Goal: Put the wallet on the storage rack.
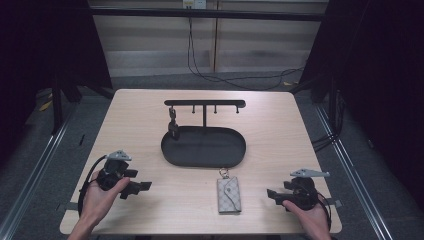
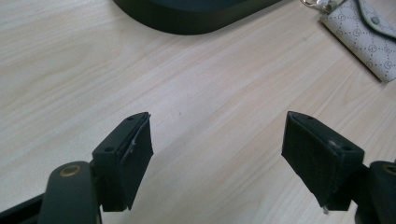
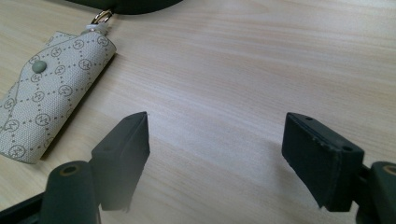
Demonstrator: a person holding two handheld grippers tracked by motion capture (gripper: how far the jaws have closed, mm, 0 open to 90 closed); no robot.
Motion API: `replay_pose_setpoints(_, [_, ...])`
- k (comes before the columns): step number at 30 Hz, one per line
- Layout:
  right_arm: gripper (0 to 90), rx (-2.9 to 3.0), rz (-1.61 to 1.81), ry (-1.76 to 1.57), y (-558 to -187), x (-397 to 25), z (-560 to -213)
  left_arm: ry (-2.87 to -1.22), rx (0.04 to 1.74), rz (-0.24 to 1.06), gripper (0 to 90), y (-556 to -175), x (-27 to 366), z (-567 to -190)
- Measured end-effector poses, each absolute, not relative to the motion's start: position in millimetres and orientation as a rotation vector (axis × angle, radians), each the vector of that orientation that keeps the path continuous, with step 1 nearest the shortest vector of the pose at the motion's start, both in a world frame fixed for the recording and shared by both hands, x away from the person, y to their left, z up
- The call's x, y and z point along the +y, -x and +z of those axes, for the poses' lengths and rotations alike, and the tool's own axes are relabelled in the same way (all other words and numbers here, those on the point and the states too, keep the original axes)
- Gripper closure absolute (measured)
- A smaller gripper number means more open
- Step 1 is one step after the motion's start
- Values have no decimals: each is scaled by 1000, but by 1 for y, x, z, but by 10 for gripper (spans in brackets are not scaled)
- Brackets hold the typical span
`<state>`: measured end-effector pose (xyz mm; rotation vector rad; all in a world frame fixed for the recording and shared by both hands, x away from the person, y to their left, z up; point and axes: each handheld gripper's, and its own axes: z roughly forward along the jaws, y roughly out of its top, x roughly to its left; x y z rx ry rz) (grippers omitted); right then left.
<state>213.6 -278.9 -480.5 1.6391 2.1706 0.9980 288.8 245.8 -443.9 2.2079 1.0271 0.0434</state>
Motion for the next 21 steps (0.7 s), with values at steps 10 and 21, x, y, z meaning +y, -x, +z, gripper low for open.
replay_pose_setpoints(10, [265,2184,1036,-1633,-214,-279,-476,-2081,1046,1,243,-262,261,-460])
replay_pose_setpoints(21, [268,2218,1096,-1574,-220,-258,-462,-2064,988,18,227,-248,262,-473])
